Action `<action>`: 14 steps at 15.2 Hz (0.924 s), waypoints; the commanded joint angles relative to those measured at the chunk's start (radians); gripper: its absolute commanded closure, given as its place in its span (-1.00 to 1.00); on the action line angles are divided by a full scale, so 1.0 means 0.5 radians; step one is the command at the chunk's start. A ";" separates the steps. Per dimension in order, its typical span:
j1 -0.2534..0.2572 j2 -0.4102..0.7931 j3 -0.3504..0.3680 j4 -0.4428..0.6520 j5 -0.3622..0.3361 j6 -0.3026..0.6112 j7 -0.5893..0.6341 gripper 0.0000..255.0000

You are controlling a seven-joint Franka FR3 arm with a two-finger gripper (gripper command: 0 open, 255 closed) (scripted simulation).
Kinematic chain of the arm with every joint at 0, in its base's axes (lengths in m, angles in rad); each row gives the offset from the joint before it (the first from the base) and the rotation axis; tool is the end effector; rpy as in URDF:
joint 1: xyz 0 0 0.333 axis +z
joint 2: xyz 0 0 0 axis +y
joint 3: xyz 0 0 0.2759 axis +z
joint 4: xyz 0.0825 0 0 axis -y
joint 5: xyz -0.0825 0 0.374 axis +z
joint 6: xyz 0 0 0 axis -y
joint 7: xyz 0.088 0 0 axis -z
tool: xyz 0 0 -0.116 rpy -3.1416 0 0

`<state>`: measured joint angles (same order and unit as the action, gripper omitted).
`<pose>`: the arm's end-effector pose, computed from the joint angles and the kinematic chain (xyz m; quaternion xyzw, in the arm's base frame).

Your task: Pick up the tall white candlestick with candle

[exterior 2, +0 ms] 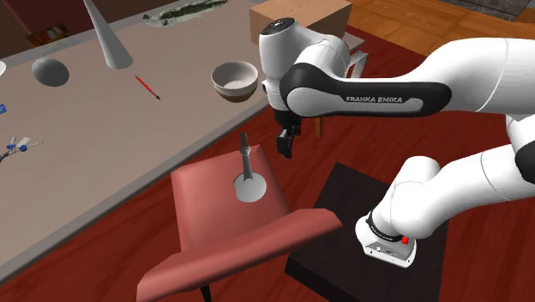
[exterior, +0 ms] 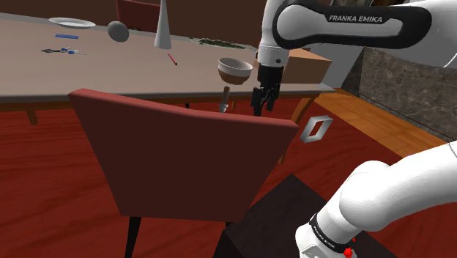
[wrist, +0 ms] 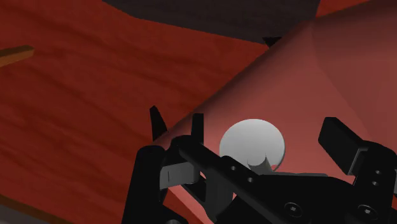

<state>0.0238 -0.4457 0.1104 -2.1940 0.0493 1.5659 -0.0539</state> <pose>0.3993 0.0634 0.5014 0.9922 0.0839 -0.0921 0.0023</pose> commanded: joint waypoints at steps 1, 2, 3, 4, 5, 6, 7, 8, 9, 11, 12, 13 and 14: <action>0.002 0.197 0.025 0.193 0.043 -0.056 0.072 -1.00; 0.004 0.294 0.037 0.292 0.062 -0.086 0.108 -1.00; 0.006 0.391 0.047 0.394 0.080 -0.118 0.144 -1.00; 0.009 0.489 0.057 0.499 0.097 -0.152 0.180 -1.00; 0.012 0.588 0.066 0.608 0.114 -0.188 0.216 -1.00; 0.015 0.687 0.074 0.720 0.130 -0.226 0.253 -1.00; 0.019 0.788 0.081 0.837 0.146 -0.267 0.290 -1.00; 0.024 0.891 0.087 0.958 0.161 -0.311 0.327 -1.00; 0.030 0.995 0.093 1.085 0.176 -0.357 0.365 -1.00; 0.040 1.155 0.099 1.285 0.198 -0.432 0.422 -1.00; 0.040 1.152 0.099 1.254 0.198 -0.404 0.418 -1.00; 0.041 1.149 0.099 1.223 0.197 -0.377 0.414 -1.00; 0.041 1.146 0.098 1.193 0.197 -0.350 0.410 -1.00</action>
<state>0.0439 0.1223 0.1595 -1.5943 0.1472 1.3835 0.1504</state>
